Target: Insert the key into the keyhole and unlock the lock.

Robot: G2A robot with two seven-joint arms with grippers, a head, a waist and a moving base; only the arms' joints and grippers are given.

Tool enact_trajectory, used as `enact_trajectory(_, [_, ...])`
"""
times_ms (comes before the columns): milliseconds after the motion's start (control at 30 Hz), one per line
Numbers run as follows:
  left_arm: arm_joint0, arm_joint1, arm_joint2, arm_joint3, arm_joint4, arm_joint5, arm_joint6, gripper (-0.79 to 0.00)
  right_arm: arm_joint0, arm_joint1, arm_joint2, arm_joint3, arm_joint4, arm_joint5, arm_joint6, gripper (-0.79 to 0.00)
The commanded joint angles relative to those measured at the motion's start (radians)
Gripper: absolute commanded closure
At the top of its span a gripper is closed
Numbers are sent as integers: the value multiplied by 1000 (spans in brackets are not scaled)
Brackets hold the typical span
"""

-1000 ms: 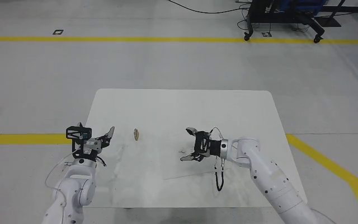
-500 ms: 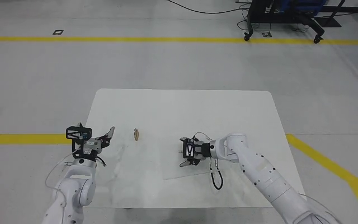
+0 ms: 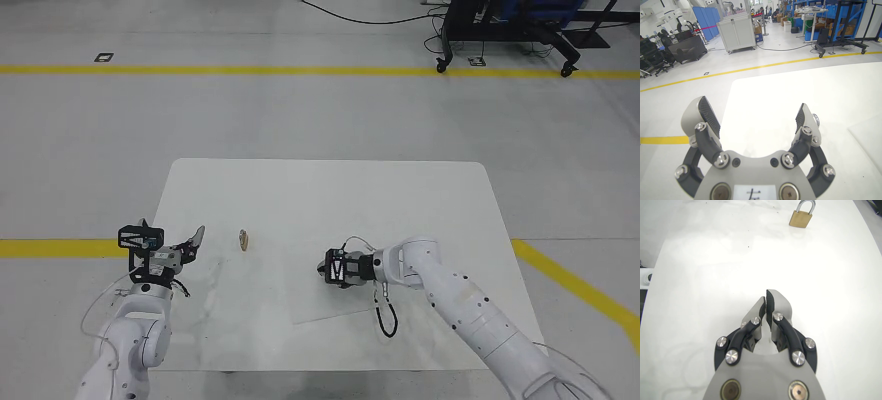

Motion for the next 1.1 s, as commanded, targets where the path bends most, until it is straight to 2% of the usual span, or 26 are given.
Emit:
enact_trajectory(0, [0,0,0,0,0,0,0,-785,-2,2,1,-1,-8,8,-3,0])
enact_trajectory(233, [0,0,0,0,0,0,0,-785,-22,16,25,-57,-36,21,-49,0])
enact_trajectory(433, [0,0,0,0,0,0,0,-785,-69,36,72,-102,-68,62,-172,0])
enact_trajectory(500, [0,0,0,0,0,0,0,-785,-85,43,87,-111,-81,77,-252,0])
enact_trajectory(667, [0,0,0,0,0,0,0,-785,-126,64,124,-80,-129,90,-535,0])
enact_trajectory(700, [0,0,0,0,0,0,0,-785,-128,65,126,-76,-131,90,-553,0])
enact_trajectory(1067, [0,0,0,0,0,0,0,-785,-128,65,126,-76,-131,90,-553,0])
